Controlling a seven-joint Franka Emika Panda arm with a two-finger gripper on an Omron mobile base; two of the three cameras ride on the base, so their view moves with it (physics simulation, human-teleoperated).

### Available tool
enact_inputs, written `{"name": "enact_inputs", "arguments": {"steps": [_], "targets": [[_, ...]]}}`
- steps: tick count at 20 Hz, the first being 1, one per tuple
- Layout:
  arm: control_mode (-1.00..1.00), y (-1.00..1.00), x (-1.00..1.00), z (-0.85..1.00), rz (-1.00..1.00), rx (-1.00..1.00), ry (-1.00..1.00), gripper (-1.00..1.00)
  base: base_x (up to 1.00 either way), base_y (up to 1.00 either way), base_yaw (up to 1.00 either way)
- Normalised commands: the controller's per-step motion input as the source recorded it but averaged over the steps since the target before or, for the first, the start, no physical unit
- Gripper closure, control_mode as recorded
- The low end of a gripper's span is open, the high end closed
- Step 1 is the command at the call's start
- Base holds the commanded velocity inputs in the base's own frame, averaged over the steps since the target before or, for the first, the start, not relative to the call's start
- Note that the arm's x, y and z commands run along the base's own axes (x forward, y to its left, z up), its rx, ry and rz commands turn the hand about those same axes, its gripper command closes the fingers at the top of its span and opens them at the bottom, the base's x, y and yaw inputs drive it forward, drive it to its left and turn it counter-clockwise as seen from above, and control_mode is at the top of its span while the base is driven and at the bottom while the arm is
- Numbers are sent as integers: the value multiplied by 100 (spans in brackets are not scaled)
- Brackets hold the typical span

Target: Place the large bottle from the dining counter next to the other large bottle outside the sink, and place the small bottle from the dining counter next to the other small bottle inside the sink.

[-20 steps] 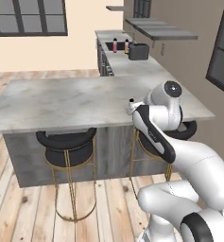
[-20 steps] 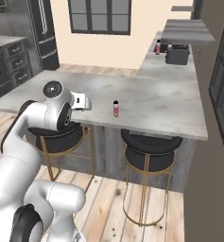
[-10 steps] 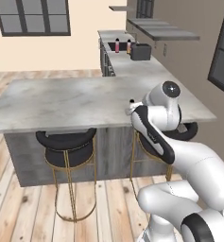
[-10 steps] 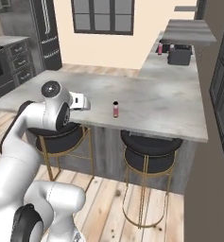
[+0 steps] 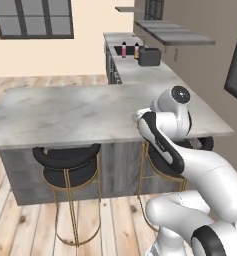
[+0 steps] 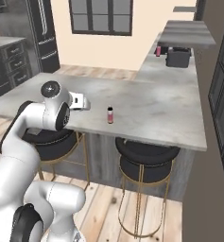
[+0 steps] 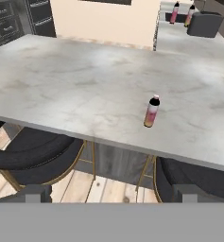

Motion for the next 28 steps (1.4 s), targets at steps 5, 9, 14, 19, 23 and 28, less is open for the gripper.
{"name": "enact_inputs", "arguments": {"steps": [5, 9, 14, 19, 23, 28], "targets": [[100, 0, 0, 0, 0, 0, 0, -100, 36, -25, 0], [100, 0, 0, 0, 0, 0, 0, -100, 31, -13, 0], [100, 0, 0, 0, 0, 0, 0, -100, 28, -1, 1], [100, 0, 0, 0, 0, 0, 0, -100, 34, -4, 0], [100, 0, 0, 0, 0, 0, 0, -100, 40, -3, 0], [100, 0, 0, 0, 0, 0, 0, -100, 38, -4, 0]]}}
